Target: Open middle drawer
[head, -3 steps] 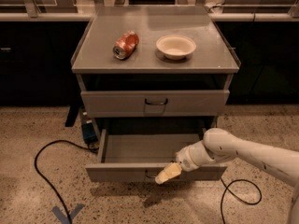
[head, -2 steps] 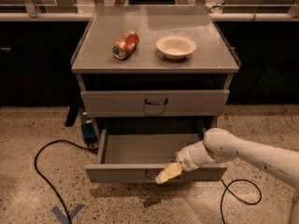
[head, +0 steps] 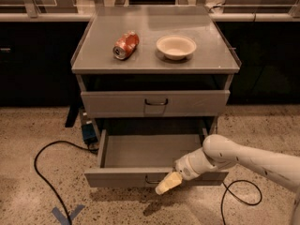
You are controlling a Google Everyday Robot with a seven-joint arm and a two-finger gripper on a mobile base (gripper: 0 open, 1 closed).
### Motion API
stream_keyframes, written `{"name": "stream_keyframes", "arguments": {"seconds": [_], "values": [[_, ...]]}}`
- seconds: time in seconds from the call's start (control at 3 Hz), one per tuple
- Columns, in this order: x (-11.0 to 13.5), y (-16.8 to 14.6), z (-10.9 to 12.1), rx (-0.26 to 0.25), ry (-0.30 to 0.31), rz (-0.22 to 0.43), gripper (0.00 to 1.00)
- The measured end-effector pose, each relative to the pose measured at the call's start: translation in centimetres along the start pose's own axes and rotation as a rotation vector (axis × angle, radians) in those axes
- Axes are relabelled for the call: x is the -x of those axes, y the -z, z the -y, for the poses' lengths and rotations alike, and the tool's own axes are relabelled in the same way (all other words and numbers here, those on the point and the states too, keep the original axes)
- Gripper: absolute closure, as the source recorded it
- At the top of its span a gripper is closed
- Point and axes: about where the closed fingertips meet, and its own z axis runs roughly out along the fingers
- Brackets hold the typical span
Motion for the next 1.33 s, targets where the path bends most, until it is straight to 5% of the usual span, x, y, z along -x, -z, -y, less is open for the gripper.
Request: {"name": "stream_keyframes", "arguments": {"seconds": [1.33], "values": [[-2.6, -1.2, -3.8, 0.078, 0.025, 0.007, 0.0]]}}
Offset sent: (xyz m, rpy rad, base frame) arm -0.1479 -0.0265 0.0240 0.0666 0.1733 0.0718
